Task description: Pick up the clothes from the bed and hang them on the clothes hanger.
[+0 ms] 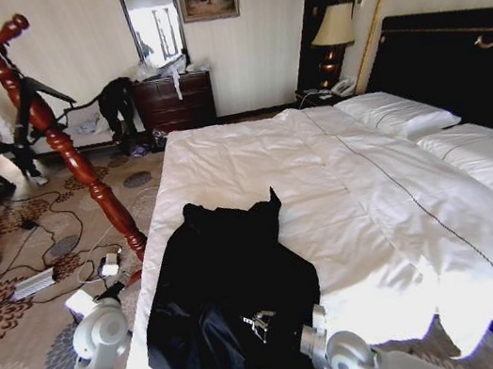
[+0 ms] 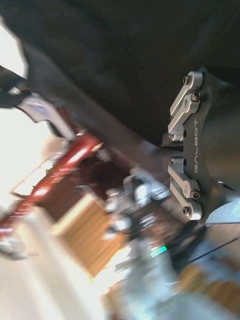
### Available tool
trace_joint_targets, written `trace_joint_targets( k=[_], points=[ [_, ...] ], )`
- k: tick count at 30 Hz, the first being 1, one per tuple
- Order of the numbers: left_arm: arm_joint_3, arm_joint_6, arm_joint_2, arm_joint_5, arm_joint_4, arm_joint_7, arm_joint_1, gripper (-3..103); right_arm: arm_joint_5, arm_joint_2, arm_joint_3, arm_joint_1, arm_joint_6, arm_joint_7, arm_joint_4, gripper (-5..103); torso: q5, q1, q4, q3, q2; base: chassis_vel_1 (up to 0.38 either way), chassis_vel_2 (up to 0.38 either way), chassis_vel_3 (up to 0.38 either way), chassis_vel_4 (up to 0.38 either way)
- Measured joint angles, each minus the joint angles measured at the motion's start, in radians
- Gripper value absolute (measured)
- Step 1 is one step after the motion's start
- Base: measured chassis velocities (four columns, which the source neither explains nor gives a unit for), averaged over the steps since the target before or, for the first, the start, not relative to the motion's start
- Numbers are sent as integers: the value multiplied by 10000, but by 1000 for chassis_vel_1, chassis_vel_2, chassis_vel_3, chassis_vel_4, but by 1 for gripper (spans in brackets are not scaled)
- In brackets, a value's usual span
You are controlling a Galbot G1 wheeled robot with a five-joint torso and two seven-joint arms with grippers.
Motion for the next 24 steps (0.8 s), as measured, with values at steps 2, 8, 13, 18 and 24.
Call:
trace_joint_targets(
  k=[2,8,13,18,24],
  points=[
    [-26,2,-4,5,-32,0,22,100,528,165,503,-230,282,1054,894,20,-1,0,3,-1,0,0,0,0,0],
    [-137,17,73,-14,-90,-3,90,100,2275,321,1999,-427,685,2727,1602,42,0,0,3,-1,0,0,0,0,0],
    [-156,23,137,-59,-157,-5,88,100,3035,259,2891,-524,9,6668,1727,59,3,0,2,-1,0,0,0,0,0],
    [-286,28,170,-93,-243,-7,209,100,2997,-144,3760,-1075,-768,8299,1733,76,2,0,0,-1,0,0,0,0,0],
    [-419,36,223,-184,-418,-7,339,100,2884,-419,4364,-1473,-1195,8807,1777,99,1,0,4,-1,0,0,0,0,0]
  ],
)
